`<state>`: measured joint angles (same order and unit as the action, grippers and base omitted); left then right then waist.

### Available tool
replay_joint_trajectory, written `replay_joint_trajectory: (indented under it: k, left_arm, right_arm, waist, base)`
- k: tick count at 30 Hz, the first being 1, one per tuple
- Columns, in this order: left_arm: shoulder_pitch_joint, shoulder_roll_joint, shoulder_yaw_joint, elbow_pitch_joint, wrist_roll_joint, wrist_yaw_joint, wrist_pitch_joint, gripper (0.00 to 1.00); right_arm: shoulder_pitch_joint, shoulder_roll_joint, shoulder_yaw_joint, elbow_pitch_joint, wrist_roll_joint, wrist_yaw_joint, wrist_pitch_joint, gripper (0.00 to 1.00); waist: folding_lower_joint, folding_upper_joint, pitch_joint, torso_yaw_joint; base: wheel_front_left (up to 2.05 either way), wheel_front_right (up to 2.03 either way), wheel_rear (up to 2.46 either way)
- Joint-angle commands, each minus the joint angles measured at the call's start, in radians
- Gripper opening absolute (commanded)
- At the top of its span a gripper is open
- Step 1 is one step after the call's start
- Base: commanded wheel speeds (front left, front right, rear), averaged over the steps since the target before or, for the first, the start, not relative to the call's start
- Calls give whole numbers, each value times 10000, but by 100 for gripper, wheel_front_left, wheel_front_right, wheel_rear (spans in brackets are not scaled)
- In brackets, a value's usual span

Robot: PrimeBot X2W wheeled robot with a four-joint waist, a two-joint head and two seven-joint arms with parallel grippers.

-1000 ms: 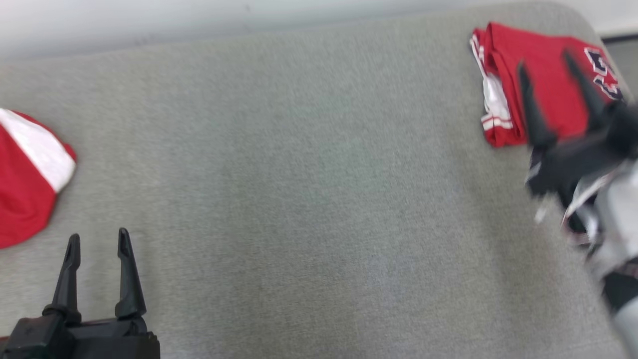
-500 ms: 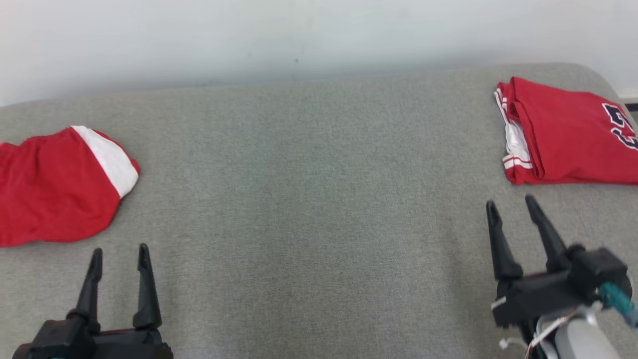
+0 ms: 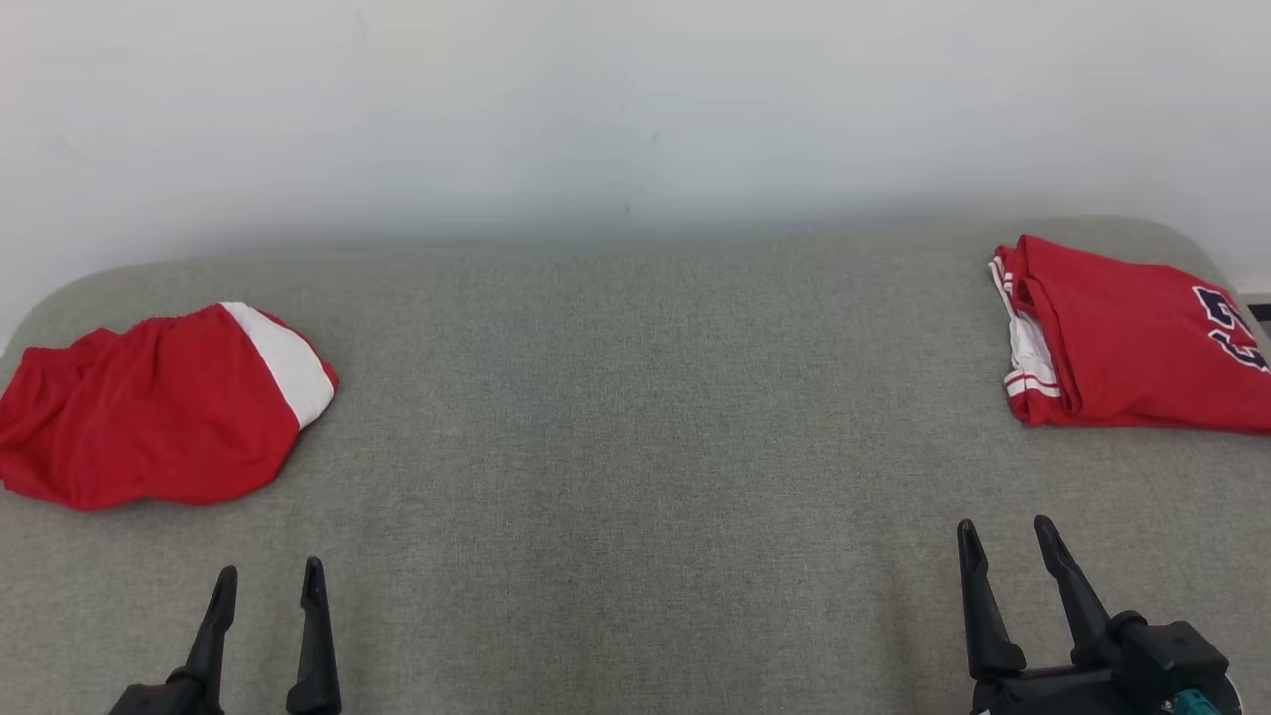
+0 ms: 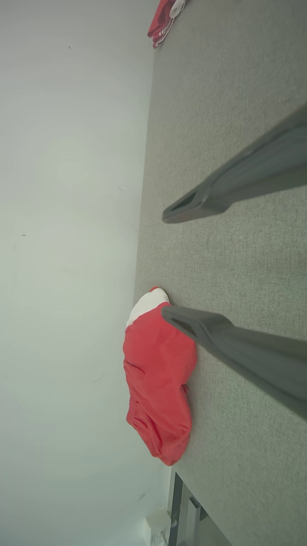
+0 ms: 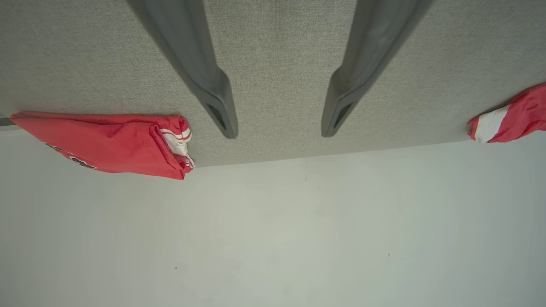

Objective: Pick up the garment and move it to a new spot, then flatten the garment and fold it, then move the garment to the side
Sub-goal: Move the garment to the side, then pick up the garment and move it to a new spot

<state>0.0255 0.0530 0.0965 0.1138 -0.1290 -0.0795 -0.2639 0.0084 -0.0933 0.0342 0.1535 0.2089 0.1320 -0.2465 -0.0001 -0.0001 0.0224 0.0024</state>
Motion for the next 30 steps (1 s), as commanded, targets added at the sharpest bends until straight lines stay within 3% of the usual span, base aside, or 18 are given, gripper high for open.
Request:
replay_joint_trajectory:
  k: [1,19,30]
  left_arm:
    - [137,-7,10,31,-87,-56,-4,100]
    - [16,-13,66,154,6,-96,-4,100]
    - [-421,40,216,232,-4,18,-4,100]
  right_arm:
    - [149,70,-61,-71,-89,-29,44,100]
    - [250,176,-164,-74,-70,-29,225,100]
    - [38,283,-4,218,103,-29,230,100]
  waist:
    - [1,1,-126,6]
    - [1,1,-122,258]
    - [1,1,120,1742]
  base:
    - [0,0,0]
    - [0,0,0]
    - [0,0,0]
